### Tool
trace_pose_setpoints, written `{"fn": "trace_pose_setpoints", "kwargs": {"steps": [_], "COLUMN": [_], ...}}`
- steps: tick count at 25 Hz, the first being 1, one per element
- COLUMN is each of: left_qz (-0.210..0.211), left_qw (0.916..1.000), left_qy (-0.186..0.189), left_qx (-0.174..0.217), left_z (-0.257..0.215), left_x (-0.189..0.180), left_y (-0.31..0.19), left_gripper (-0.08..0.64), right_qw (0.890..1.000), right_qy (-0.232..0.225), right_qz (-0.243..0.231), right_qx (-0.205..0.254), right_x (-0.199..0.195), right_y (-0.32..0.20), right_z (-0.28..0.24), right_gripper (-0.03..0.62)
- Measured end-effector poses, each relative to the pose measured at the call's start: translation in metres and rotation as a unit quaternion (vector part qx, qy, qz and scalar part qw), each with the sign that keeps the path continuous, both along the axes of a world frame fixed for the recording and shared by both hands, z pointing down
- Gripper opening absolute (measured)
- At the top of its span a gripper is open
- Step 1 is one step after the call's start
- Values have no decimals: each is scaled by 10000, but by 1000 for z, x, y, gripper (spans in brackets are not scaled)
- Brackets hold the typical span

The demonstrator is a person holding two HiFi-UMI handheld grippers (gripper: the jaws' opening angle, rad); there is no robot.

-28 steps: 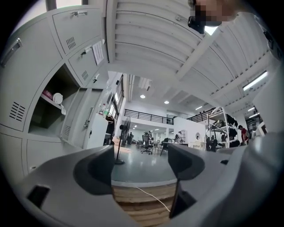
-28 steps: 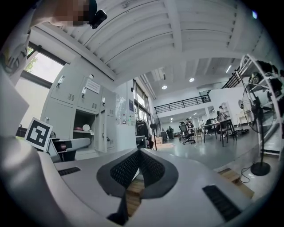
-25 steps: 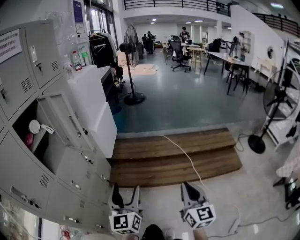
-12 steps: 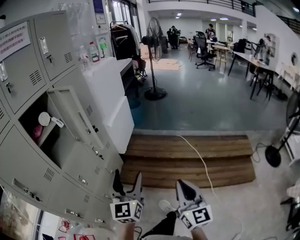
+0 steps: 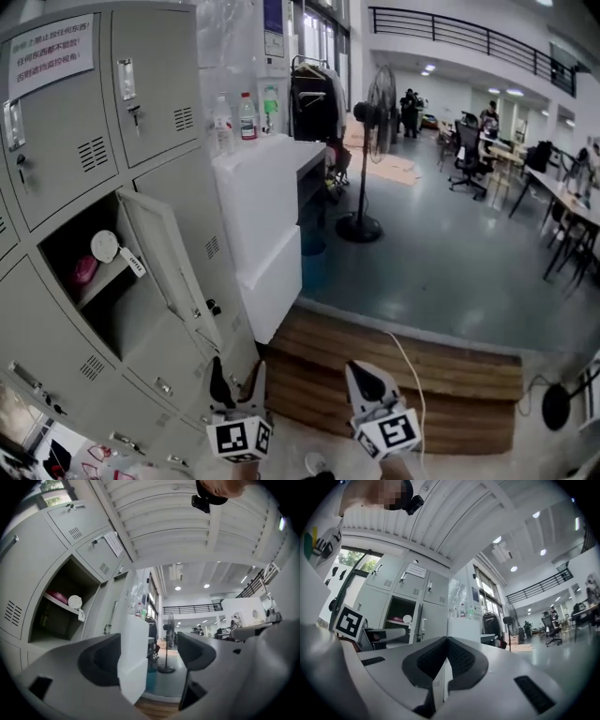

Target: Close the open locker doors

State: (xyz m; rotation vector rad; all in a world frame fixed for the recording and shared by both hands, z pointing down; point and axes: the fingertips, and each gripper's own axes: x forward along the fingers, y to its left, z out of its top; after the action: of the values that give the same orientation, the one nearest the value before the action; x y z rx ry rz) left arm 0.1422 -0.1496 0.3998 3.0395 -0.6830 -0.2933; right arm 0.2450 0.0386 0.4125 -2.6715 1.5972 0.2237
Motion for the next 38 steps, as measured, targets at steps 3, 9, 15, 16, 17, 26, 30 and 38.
{"fn": "trace_pose_setpoints", "kwargs": {"steps": [3, 9, 15, 16, 17, 26, 30, 38], "left_qz": [-687, -1843, -2974, -3153, -3346, -4706, -4937, -5017], "left_qw": [9975, 9826, 9537, 9477, 9408, 8807, 8684, 8639], "left_qy": [145, 177, 77, 48, 17, -83, -299, -247], "left_qx": [9, -108, -436, -495, -537, -528, -367, -362], "left_z": [-14, -10, 10, 13, 15, 17, 14, 11], "left_x": [0, -38, -109, -120, -131, -184, -178, -153], "left_y": [-43, -94, -108, -108, -107, -85, -74, -60], "left_gripper": [354, 354, 354, 354, 354, 354, 354, 354], "right_qw": [9976, 9820, 9649, 9627, 9598, 9290, 9166, 9046], "right_qy": [135, 238, 418, 447, 459, 363, 71, 34], "right_qz": [-677, -1872, -2590, -2670, -2768, -3681, -3998, -4262], "right_qx": [-62, -50, 65, 28, -16, -108, -43, -62], "right_x": [27, 27, 4, 4, 4, -1, -7, 2], "right_y": [-63, -164, -224, -232, -240, -276, -275, -268], "right_z": [-7, -18, -25, -25, -24, -15, -13, -8], "right_gripper": [6, 6, 6, 6, 6, 6, 6, 6]}}
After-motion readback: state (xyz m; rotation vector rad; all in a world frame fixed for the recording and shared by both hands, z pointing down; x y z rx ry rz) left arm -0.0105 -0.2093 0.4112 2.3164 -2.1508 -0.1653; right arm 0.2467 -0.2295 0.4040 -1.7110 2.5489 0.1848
